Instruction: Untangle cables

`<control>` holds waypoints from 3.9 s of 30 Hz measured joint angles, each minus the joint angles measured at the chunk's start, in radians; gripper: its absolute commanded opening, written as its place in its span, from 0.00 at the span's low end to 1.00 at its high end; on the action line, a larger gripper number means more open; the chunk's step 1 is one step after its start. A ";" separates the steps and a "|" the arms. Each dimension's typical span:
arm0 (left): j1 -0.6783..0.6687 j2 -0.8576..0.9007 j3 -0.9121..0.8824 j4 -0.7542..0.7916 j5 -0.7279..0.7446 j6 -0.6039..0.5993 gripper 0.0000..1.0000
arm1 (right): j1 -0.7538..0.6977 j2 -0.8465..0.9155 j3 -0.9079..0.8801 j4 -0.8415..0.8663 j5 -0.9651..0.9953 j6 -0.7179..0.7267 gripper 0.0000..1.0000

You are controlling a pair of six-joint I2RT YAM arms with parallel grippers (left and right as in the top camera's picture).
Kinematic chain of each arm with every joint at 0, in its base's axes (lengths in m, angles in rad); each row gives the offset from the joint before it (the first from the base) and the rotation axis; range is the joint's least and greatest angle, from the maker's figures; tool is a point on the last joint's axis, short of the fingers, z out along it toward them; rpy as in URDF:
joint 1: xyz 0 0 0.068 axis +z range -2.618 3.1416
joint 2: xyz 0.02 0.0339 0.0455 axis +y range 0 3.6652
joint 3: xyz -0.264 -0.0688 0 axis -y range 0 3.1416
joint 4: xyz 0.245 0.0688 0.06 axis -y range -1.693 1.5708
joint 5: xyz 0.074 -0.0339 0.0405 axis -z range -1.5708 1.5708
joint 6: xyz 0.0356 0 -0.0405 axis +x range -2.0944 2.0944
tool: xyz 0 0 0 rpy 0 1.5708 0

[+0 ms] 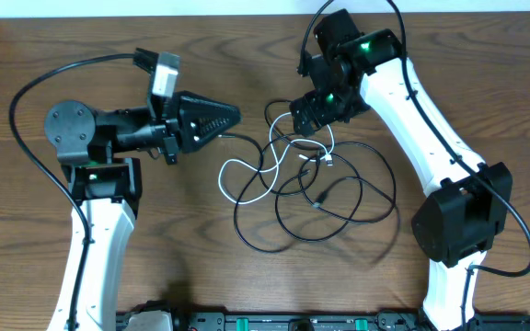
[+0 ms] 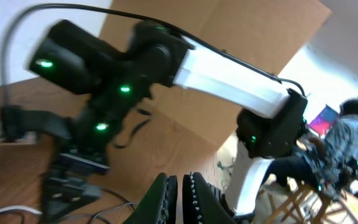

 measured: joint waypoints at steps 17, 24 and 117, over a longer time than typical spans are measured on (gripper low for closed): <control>0.078 0.217 -0.056 -0.031 -0.025 0.106 0.08 | 0.248 0.000 -0.006 0.037 0.030 0.170 0.94; 0.160 0.218 -0.058 -0.253 -0.193 0.172 0.08 | 0.313 0.000 -0.121 0.146 0.209 0.327 0.98; -0.127 0.220 -0.064 -1.242 -1.207 0.722 0.33 | -0.134 -0.559 0.172 0.315 0.115 0.170 0.01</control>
